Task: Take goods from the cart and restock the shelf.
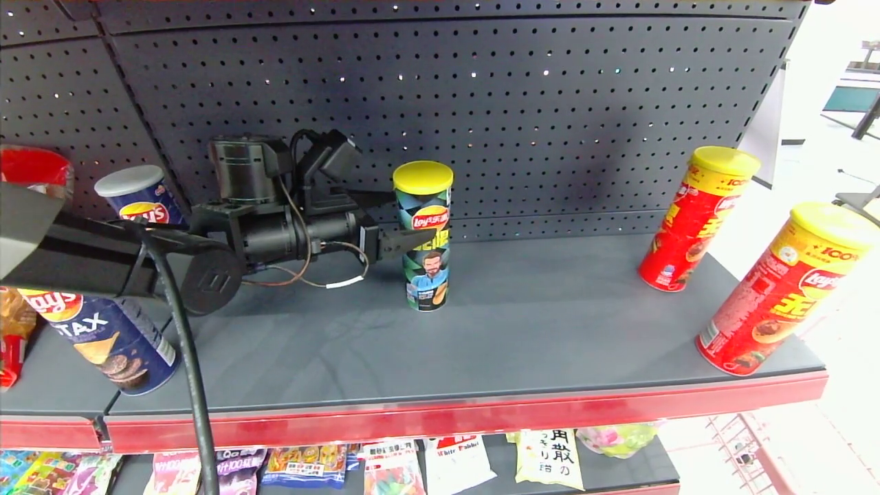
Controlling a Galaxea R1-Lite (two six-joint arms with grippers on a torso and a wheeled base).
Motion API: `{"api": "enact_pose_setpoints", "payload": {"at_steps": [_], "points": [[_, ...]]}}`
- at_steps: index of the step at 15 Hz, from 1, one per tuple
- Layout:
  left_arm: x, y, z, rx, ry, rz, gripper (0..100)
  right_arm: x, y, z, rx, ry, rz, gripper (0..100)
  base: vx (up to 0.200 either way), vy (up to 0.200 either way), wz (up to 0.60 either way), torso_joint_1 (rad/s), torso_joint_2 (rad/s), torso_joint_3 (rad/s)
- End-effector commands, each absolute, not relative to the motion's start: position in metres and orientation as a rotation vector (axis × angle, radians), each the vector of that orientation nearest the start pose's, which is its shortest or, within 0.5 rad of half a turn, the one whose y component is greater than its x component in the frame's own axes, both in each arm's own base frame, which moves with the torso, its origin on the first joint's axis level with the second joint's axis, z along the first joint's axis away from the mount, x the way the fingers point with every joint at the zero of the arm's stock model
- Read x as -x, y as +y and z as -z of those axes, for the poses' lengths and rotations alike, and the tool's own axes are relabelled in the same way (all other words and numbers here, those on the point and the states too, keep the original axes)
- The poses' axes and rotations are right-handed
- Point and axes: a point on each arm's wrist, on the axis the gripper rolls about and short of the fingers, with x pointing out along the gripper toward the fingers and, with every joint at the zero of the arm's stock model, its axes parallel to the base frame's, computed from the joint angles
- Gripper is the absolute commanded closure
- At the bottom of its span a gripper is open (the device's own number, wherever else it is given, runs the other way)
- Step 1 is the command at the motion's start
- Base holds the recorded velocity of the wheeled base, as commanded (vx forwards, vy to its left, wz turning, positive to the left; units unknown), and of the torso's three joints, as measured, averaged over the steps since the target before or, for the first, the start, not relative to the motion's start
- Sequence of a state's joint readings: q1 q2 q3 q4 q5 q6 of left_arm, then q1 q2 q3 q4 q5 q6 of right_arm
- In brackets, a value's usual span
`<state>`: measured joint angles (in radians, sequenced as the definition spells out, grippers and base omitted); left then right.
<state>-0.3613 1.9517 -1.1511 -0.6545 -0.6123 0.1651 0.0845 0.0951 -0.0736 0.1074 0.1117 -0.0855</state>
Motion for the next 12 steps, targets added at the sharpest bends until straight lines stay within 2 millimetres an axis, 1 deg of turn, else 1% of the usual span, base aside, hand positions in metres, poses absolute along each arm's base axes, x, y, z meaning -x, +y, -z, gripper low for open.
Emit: {"api": "enact_pose_setpoints", "payload": {"at_steps": [1, 4, 10, 11, 12], "points": [[-0.361, -0.154, -0.188, -0.132, 0.073, 0.991, 0, 0.021, 0.001, -0.087, 0.084, 0.122, -0.202, 100, 0.000, 0.000, 0.00, 0.000, 0.00, 0.000], [-0.364, -0.165, -0.186, -0.132, 0.068, 1.013, 0, 0.021, 0.001, -0.087, 0.084, 0.122, -0.202, 100, 0.000, 0.000, 0.00, 0.000, 0.00, 0.000], [-0.367, -0.170, -0.179, -0.132, 0.084, 1.000, 0, 0.021, 0.001, -0.087, 0.085, 0.122, -0.202, 100, 0.000, 0.000, 0.00, 0.000, 0.00, 0.000], [-0.367, -0.169, -0.179, -0.132, 0.086, 0.998, 100, 0.021, 0.001, -0.088, 0.085, 0.120, -0.203, 100, 0.000, 0.000, 0.00, 0.000, 0.00, 0.000], [-0.367, -0.169, -0.179, -0.130, 0.086, 0.998, 100, 0.021, 0.001, -0.087, 0.085, 0.122, -0.202, 100, 0.000, 0.000, 0.00, 0.000, 0.00, 0.000]]}}
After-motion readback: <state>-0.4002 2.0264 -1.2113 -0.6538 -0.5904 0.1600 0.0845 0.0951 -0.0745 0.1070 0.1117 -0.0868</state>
